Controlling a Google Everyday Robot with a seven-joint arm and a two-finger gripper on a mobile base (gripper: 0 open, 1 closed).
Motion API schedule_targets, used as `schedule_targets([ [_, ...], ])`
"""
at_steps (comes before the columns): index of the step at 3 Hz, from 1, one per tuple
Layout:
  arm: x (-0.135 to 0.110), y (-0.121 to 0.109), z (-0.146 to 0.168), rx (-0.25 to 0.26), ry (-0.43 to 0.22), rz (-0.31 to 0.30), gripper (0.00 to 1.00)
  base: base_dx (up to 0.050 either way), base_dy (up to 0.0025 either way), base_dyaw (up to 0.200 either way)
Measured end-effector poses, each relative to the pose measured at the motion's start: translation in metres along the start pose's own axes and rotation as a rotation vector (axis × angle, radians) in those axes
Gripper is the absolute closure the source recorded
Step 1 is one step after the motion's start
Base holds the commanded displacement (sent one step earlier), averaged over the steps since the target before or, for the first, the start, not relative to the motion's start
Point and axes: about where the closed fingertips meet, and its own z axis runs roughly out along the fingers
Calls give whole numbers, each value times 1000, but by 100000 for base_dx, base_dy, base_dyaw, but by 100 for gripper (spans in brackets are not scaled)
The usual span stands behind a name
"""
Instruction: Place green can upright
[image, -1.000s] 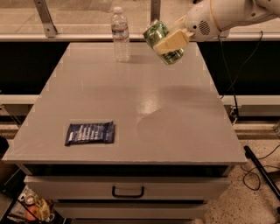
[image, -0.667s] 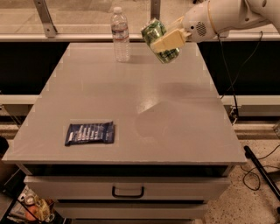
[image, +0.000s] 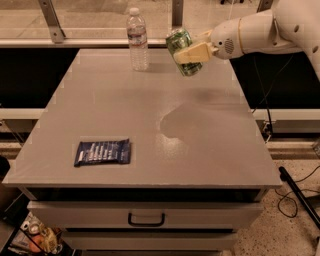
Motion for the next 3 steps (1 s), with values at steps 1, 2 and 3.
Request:
schedule_targets([
  [1, 18, -9, 2, -3, -65, 19, 100, 0, 0, 0],
  [2, 31, -14, 5, -13, -124, 26, 100, 0, 0, 0],
  [3, 37, -18, 7, -21, -175, 24, 100, 0, 0, 0],
])
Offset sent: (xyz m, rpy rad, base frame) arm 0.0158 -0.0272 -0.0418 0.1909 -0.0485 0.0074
